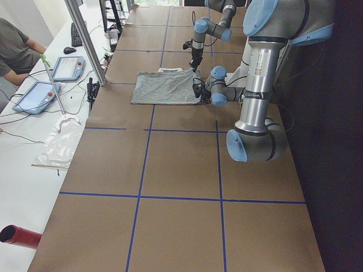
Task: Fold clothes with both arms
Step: 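Move the left gripper to the shirt's near corner while the right holds, then lift the near edge with both grippers and fold it away from the robot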
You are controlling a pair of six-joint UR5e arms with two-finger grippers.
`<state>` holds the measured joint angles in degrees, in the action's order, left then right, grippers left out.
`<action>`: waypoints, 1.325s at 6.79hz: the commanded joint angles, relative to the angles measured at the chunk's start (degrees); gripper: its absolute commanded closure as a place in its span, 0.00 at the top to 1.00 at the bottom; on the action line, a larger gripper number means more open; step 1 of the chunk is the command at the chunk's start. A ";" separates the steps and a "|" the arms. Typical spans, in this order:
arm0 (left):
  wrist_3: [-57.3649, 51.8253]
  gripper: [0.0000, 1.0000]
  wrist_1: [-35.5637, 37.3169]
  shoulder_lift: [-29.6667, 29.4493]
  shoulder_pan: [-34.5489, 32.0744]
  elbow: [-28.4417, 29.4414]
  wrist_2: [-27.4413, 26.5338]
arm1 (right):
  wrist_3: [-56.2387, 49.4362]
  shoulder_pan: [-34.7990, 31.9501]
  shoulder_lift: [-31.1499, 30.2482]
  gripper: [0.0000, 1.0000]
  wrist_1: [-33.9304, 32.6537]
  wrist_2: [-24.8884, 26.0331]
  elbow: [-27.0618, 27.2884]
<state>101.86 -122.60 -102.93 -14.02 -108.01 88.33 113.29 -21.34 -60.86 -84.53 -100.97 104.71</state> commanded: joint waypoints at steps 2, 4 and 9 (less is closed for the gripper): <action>0.01 0.00 5.58 0.10 -0.39 -8.82 0.00 | 0.26 0.16 -4.41 0.00 -1.06 -0.01 7.12; -0.86 0.00 14.91 -3.56 -2.65 -15.04 0.35 | 4.80 -0.01 -4.28 0.00 -5.54 3.48 13.68; -13.00 0.00 11.80 -17.20 -22.26 6.18 5.89 | 3.34 -17.03 12.23 0.00 5.46 0.03 -13.94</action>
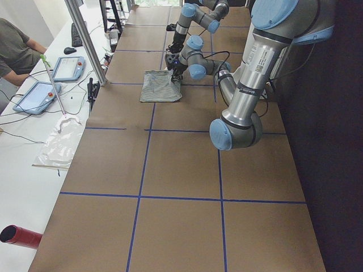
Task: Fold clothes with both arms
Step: 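Lift the near edge with both grippers and fold it away from the robot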
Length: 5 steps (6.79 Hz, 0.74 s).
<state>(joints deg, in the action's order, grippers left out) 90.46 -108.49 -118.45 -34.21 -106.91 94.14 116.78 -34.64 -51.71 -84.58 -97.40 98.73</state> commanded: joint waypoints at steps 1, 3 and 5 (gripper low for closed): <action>-1.86 0.00 -6.26 -4.13 -2.53 12.18 -0.09 | -0.58 -4.98 6.50 0.00 7.57 -5.67 -15.16; -9.72 0.00 -11.11 -9.93 -4.80 26.25 -0.53 | -1.10 -7.53 12.40 0.26 17.91 -8.58 -31.67; -21.86 0.35 -18.38 -21.16 -11.55 45.83 -2.90 | -7.05 -10.61 18.91 0.99 21.73 -8.86 -44.02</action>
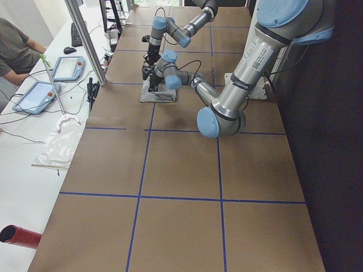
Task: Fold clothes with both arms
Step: 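Release the folded shirt and raise both grippers away from it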
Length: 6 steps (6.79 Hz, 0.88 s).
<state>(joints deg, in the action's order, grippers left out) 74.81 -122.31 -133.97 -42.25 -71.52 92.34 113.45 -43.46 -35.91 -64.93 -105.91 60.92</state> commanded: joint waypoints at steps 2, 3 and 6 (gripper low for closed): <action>-6.26 0.39 -7.67 -3.08 -4.60 6.52 -0.50 | -4.02 -5.04 2.43 1.00 2.09 -5.61 -4.51; -6.17 0.40 -7.24 3.38 -4.42 -1.96 -0.41 | -4.11 -5.05 0.59 1.00 2.09 -5.63 -1.36; -4.42 0.31 -6.71 11.15 -4.07 -13.69 8.45 | -6.28 -6.01 -7.30 1.00 1.47 -8.85 9.88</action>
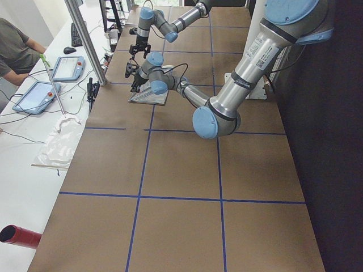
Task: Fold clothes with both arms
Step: 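Release the folded shirt and raise both grippers away from it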
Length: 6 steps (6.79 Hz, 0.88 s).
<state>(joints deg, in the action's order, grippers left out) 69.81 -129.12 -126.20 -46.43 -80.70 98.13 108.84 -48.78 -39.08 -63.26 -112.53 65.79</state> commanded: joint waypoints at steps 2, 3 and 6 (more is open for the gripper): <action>-0.46 0.00 0.01 12.94 -0.50 -14.25 9.58 | -11.47 -6.20 -13.50 1.00 -0.28 -9.78 12.55; -6.12 0.00 0.01 17.00 -3.20 -15.88 12.67 | -25.56 -10.58 -21.31 1.00 -0.28 -13.82 17.39; -37.64 0.02 1.06 27.21 -20.48 -15.03 21.80 | -65.47 -22.72 -35.76 1.00 -0.72 -18.25 17.44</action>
<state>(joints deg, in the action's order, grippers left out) 43.46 -128.78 -102.42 -59.58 -96.38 116.15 59.26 -67.06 -69.34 -63.60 -130.03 83.35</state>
